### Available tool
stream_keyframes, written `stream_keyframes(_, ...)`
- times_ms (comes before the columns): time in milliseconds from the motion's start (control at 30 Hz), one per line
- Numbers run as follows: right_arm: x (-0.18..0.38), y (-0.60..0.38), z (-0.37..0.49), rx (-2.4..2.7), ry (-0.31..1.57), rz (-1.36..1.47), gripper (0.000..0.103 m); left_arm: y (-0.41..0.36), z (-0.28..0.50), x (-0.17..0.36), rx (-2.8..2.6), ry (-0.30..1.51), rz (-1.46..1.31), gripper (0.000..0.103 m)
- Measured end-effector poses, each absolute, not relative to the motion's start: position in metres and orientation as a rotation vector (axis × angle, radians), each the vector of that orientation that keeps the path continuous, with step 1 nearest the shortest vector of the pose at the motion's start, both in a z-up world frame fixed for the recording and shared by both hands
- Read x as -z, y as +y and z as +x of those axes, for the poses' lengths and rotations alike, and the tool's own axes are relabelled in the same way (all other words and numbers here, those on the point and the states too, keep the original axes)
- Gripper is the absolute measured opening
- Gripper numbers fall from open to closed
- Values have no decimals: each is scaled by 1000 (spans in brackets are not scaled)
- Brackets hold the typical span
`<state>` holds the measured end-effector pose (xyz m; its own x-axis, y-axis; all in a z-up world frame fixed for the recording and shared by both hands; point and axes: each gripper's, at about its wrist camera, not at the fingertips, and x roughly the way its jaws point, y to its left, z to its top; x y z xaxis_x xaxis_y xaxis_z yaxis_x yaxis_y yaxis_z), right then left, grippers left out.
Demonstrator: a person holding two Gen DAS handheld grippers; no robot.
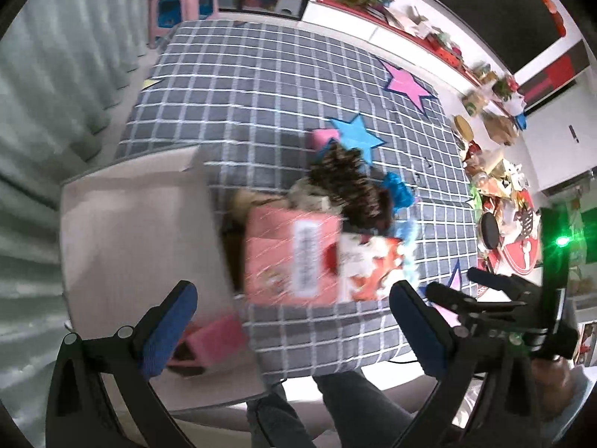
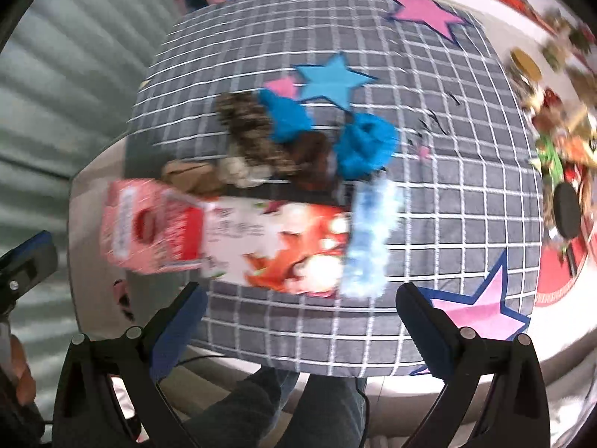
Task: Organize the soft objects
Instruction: 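Move left gripper to leopard-print fabric while right gripper reaches light blue fluffy toy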
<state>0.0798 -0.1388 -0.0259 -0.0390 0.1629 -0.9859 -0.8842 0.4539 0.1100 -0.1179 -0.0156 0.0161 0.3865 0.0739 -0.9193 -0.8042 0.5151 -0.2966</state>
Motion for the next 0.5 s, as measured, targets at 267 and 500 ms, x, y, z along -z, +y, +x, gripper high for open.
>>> stream_keyframes(267, 53, -145, 142, -931, 1421, -680, 102, 8, -13, 12, -662, 1140, -926, 103)
stream_keyframes(500, 95, -148, 181, -892, 1541, -652, 102, 33, 44, 67, -753, 1278, -965, 103)
